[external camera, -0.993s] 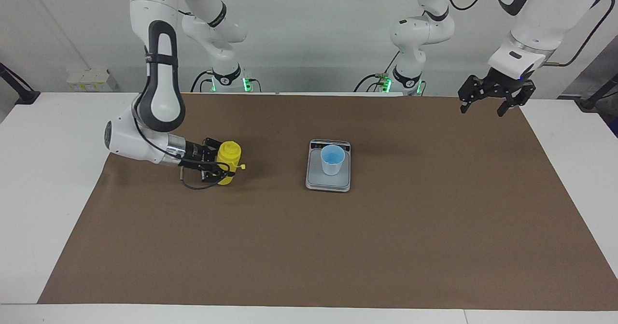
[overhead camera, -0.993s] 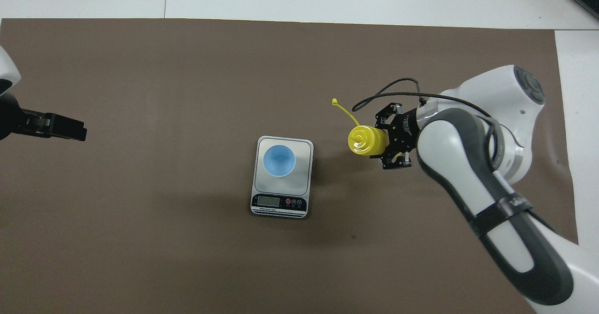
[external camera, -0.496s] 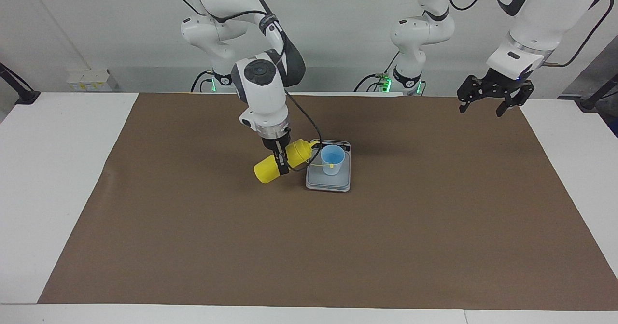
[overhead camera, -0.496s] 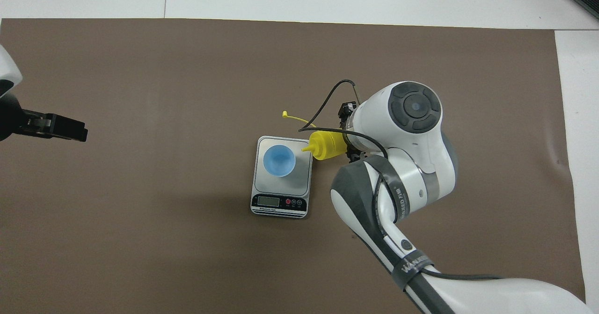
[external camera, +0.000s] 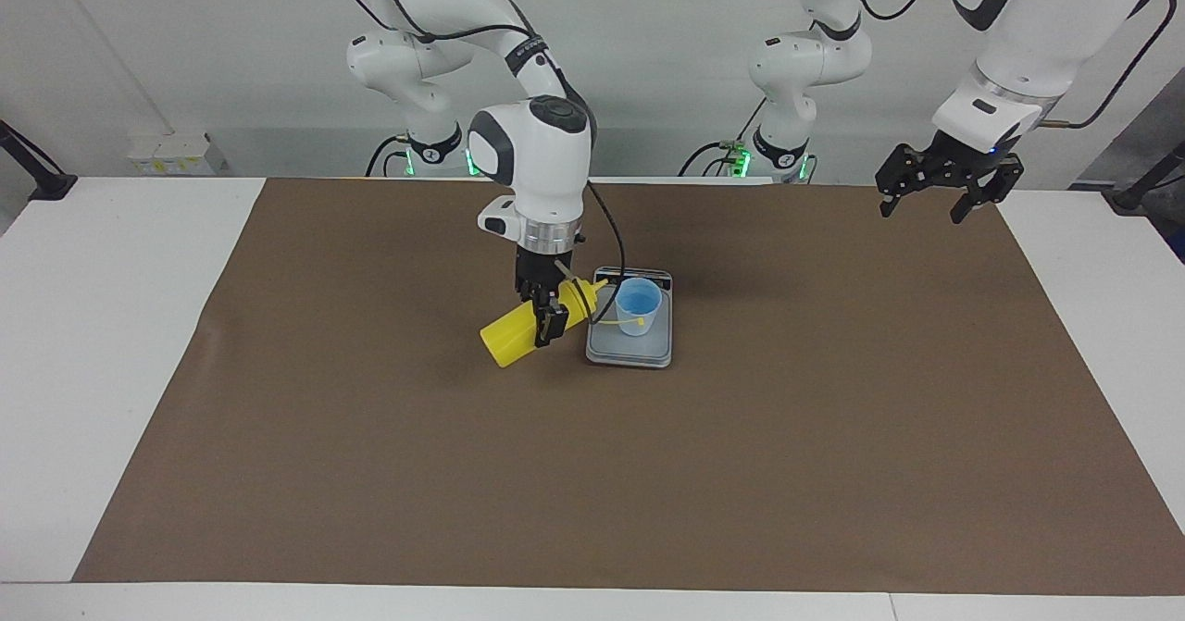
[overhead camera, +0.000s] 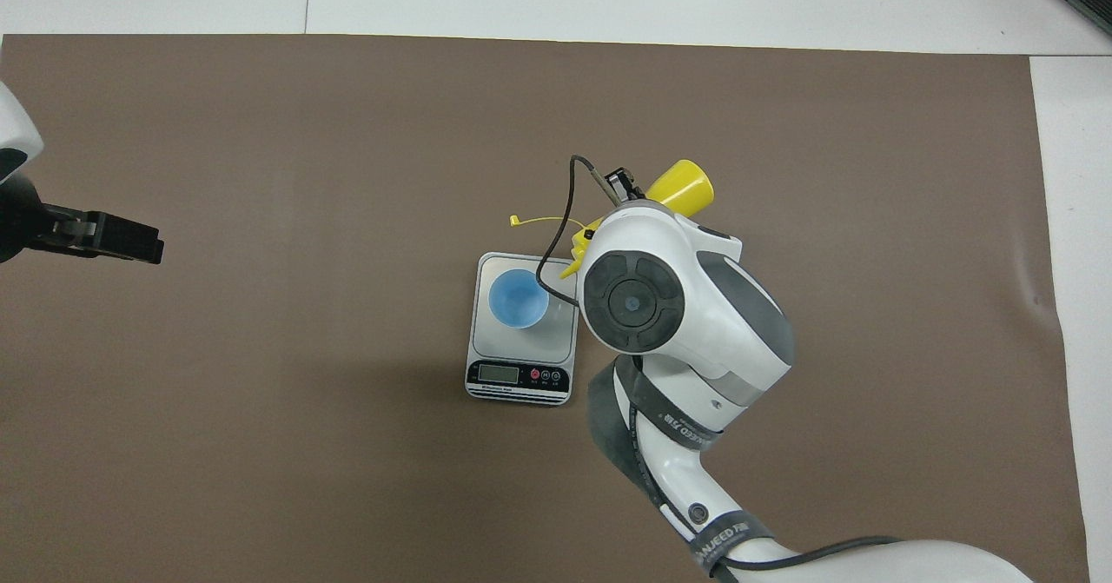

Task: Pour seasoning into cup on scale with both arms
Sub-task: 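Tilt the bottle nozzle down over the cup with the right gripper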

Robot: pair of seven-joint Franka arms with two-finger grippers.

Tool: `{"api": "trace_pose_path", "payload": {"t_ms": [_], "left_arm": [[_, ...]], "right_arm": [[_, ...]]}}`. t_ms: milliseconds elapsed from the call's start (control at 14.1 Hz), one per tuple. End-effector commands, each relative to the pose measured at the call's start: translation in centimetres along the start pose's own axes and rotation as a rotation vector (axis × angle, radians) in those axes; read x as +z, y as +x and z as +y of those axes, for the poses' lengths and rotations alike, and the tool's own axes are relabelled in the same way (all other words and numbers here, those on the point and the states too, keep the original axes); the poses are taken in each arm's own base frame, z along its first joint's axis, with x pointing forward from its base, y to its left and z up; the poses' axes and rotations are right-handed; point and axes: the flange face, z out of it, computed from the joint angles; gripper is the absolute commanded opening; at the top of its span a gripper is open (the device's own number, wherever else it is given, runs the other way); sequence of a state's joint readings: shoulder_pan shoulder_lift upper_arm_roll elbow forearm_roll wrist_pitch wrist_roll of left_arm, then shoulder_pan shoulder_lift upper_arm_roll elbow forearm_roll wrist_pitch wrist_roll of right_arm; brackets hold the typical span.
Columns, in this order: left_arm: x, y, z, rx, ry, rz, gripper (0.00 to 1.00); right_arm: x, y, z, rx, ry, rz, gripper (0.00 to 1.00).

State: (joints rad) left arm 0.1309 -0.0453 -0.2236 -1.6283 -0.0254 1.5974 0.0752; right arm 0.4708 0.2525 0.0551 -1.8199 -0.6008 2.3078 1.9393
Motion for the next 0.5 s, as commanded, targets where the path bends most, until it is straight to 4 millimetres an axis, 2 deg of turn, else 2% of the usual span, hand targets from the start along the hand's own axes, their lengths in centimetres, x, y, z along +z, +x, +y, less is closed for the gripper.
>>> {"api": "trace_pose_path", "payload": {"t_ms": [0,213,426], "left_arm": [[0.1,-0.1,0.1,0.007,-0.011,-0.012,1.0],[0.0,-0.1,0.1,0.008,-0.01,-0.009,1.0],[0.0,-0.1,0.1,0.008,-0.01,-0.009,1.0]], "right_arm": [[-1.0,-0.3,-1.1,0.015,0.132,0.109,0.0],[-1.6,-1.2,-1.3,-0.06,0.192,0.181,0.0],[-2.3,-3.1,-1.3,-0.152,0.233,0.234,0.0]]}}
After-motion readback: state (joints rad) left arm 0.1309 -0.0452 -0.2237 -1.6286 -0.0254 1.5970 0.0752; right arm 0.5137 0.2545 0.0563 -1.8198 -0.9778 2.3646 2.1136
